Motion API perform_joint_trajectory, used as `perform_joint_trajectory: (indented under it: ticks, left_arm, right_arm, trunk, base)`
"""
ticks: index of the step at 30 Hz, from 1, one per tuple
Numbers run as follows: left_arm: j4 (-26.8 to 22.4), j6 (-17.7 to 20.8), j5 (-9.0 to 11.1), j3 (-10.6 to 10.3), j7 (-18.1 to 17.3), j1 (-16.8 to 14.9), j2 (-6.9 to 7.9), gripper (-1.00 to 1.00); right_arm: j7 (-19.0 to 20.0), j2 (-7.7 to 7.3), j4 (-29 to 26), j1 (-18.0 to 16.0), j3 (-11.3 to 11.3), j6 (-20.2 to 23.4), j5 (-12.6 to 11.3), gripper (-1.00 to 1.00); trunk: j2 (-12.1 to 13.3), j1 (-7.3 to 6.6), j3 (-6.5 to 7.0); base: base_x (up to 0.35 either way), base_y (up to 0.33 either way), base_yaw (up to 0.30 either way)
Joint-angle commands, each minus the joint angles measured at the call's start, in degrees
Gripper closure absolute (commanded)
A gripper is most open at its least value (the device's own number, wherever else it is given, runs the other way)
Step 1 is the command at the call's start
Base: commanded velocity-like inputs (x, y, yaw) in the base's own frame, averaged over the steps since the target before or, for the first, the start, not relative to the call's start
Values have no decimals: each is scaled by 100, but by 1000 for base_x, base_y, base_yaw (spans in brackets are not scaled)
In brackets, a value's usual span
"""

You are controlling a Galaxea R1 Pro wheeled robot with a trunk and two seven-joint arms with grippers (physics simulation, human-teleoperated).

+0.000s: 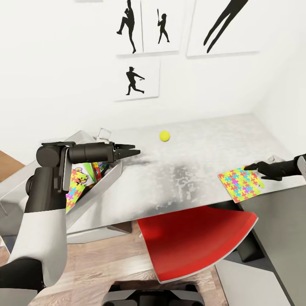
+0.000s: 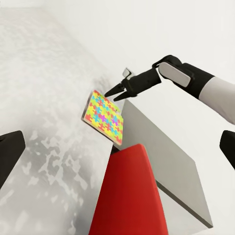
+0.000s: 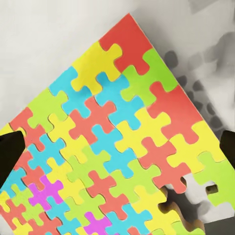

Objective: Put all the toys in the child's room - the three board games (two on the bed and one on the table), the two jigsaw puzzles on the table, and the tennis ball on the table - inside the toy box on the table in the child's room.

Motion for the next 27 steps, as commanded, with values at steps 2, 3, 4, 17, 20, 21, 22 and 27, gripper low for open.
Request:
perform_joint_trajectory:
  ticks: [2,3,4,17,20,21,22,27]
  left_arm:
    - [-5,59,-60,3,-56,-5,-2,-100]
    - [-5,59,-60,2,-56,-5,-2,-100]
    - [-5,59,-60,3,-56,-5,-2,-100]
    - [-5,59,-60,-1,-56,-5,-18,-100]
    - [-5,59,-60,-2,-53,-5,-14,-100]
    - [-5,59,-60,-2,-52,-5,-13,-100]
    - [-5,59,-60,-2,-51,-5,-12,-100]
    - [-5,59,-60,-2,-49,-5,-15,-100]
  right_arm:
    - [10,23,-10,-4,-30,5,13,-100]
    - [10,30,-12,-4,-30,-6,14,-100]
    - [10,35,-13,-4,-29,-14,14,-100]
    - [6,55,-22,-4,-24,-38,19,-100]
    - [-1,54,-18,-4,-19,-44,28,-100]
    - [-3,53,-19,-4,-18,-44,29,-100]
    - [-3,52,-18,-4,-16,-45,30,-100]
    - [-6,50,-17,-4,-7,-47,39,-100]
  trunk:
    - [-10,3,-8]
    - [-10,3,-8]
    - [-10,3,-8]
    - [-10,3,-8]
    - [-10,3,-8]
    - [-10,3,-8]
    - [-10,3,-8]
    - [-10,3,-8]
  base:
    - [0,0,0]
    - [0,0,0]
    - [0,0,0]
    - [0,0,0]
    - [0,0,0]
    - [0,0,0]
    - [0,0,0]
    - [0,-8,0]
